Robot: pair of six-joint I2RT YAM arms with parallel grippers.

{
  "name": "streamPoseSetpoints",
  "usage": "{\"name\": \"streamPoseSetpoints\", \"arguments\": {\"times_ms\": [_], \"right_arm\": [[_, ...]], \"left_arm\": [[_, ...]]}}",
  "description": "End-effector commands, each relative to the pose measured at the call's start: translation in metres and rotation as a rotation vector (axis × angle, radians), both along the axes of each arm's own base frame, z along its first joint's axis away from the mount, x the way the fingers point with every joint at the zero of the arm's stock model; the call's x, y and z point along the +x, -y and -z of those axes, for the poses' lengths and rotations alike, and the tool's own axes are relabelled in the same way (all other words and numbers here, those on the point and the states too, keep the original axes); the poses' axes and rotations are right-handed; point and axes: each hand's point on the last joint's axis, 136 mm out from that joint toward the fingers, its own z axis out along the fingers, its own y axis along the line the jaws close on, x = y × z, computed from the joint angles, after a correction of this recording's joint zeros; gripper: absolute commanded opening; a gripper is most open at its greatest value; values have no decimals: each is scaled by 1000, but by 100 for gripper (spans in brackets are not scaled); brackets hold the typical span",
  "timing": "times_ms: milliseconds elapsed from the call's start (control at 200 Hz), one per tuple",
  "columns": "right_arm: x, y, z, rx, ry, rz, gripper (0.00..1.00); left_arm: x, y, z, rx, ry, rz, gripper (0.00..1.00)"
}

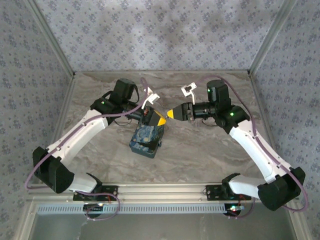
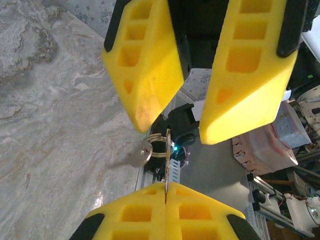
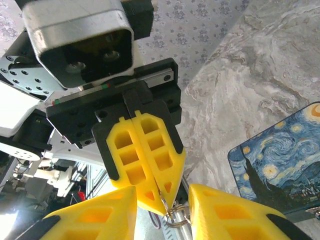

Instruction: Unlock the padlock with the key

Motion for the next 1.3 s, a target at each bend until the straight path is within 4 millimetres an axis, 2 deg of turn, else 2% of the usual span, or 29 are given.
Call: {"name": "streamPoseSetpoints", "arguments": {"times_ms": [0, 155, 460, 710, 869, 909, 954, 964, 1014, 1059, 1149, 1294], "right_arm": [[-6, 0, -11, 10, 34, -29, 34], [-11, -1, -8, 2, 32, -47, 36], [-18, -5, -6, 0, 34, -85, 31], [-17, -6, -3, -11, 36, -83, 6], [-12, -2, 0, -40, 63, -43, 1], [-8, 0, 1, -48, 80, -8, 0], [1, 4, -4, -46, 111, 47, 0], [2, 5, 3, -51, 99, 58, 0], [12, 8, 3, -29, 107, 116, 0], [20, 10, 2, -8, 118, 162, 0], [31, 14, -3, 38, 152, 246, 0], [42, 23, -19, 143, 207, 362, 0]], "left_arm": [[-6, 2, -11, -25, 19, 41, 0], [-6, 2, -11, -25, 19, 42, 0], [-5, 3, -11, -25, 16, 50, 0], [-6, 3, -12, -23, 20, 52, 0], [1, 1, -14, -21, 28, 19, 0], [8, -1, -13, -16, 29, -19, 13], [18, -3, -13, -24, 29, -72, 21], [21, -3, -14, -28, 32, -87, 22], [36, -8, -14, -44, 29, -171, 36], [43, -12, -17, -68, 29, -220, 40], [57, -18, -25, -113, 42, -328, 55], [76, -23, -37, -207, 19, -466, 62]]}}
